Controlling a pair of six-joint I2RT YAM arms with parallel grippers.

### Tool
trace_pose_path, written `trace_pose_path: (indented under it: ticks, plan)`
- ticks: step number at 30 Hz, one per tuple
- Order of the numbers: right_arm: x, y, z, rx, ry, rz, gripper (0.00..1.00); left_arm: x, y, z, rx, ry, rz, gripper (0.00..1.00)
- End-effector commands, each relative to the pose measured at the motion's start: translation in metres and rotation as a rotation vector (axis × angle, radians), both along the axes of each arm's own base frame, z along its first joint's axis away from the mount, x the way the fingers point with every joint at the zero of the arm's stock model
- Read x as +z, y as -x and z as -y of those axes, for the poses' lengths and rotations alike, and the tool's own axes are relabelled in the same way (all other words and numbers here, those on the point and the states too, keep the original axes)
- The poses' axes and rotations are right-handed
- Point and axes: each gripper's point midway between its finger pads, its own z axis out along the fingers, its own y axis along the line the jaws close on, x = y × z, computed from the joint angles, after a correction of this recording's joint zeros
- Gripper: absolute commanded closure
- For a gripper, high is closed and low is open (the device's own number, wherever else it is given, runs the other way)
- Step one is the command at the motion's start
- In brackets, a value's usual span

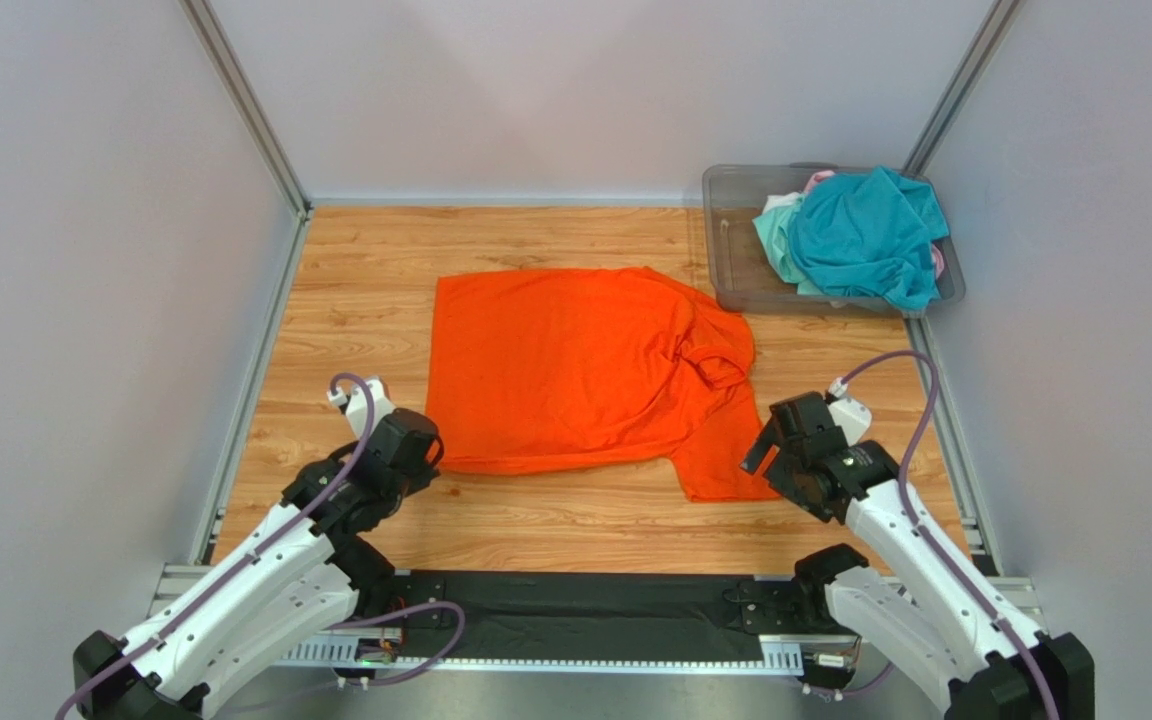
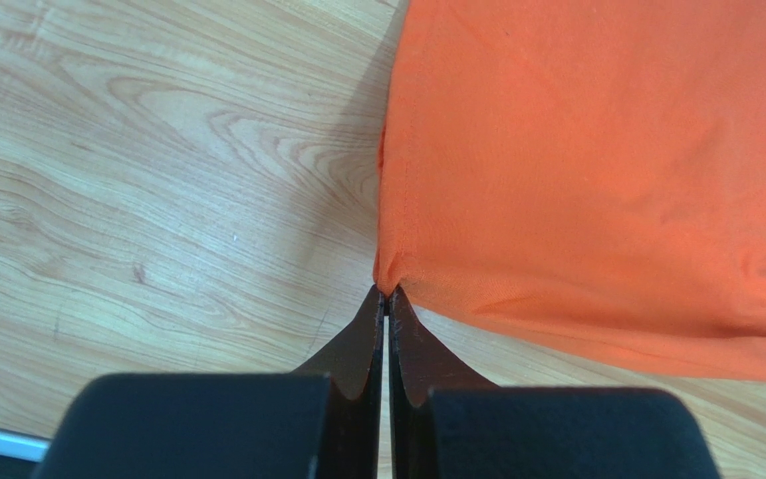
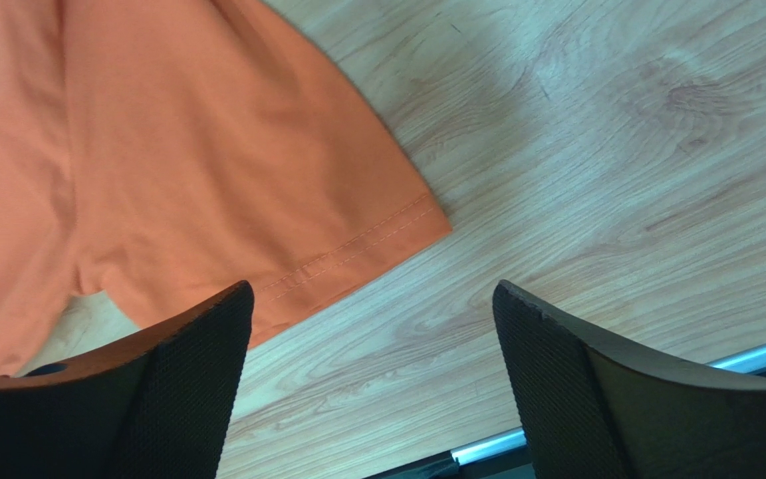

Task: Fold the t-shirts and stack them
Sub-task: Flatten the tshirt out

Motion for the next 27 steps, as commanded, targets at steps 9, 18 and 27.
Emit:
trace_pose_path:
  ticks: [9, 18, 27]
  plan:
    - [-0.022, -0.028, -0.018, 0.015, -0.046, 0.005, 0.42, 0.005, -0.004, -0.004, -0.007, -0.019, 0.054, 1.0]
    - [-0.04, -0.013, -0.01, -0.014, -0.014, -0.063, 0.37, 0.006, -0.006, -0.001, -0.018, -0.012, 0.057, 1.0]
    - [-0.055, -0.019, -0.017, 0.012, -0.037, -0.051, 0.59, 0.006, -0.007, 0.002, -0.027, -0.006, 0.053, 1.0]
